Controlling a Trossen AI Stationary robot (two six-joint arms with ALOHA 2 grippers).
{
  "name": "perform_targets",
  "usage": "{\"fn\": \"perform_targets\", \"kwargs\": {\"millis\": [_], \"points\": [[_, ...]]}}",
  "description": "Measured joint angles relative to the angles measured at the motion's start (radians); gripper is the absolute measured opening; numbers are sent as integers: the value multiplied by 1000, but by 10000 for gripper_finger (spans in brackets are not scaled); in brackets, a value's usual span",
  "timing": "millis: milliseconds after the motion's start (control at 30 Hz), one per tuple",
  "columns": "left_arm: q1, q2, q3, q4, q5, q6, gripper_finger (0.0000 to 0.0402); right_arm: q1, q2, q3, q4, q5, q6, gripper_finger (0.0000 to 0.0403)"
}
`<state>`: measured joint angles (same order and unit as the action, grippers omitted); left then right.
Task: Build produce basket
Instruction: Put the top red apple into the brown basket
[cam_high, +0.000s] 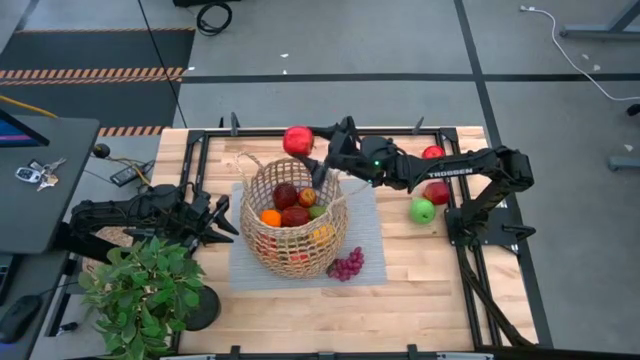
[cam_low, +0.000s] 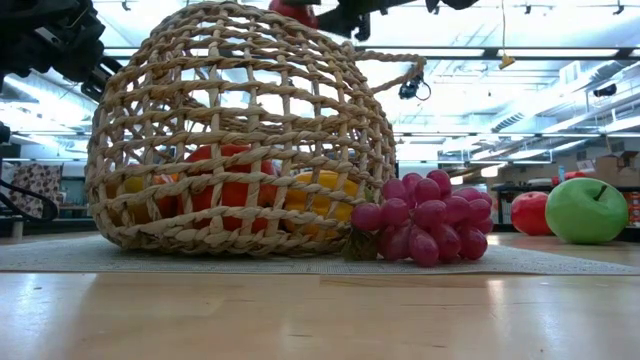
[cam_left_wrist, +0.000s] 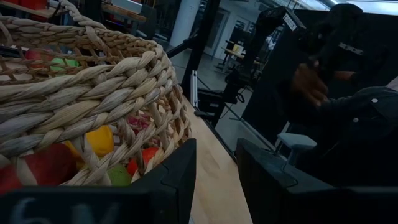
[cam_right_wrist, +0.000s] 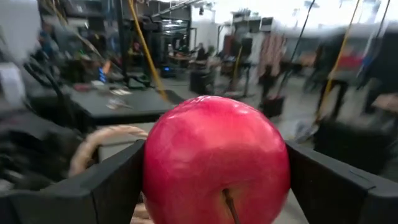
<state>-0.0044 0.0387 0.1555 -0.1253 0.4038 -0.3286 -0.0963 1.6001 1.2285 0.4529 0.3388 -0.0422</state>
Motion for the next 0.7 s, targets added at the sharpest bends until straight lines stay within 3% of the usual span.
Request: {"fn": "perform_targets", "kwargs": {"millis": [433,700], "points": [[0,0,0,0,0,0,121,0,3,0,-12,-219,578,362],[0,0,0,0,0,0,121,0,3,0,-13,-255,569,362]]}}
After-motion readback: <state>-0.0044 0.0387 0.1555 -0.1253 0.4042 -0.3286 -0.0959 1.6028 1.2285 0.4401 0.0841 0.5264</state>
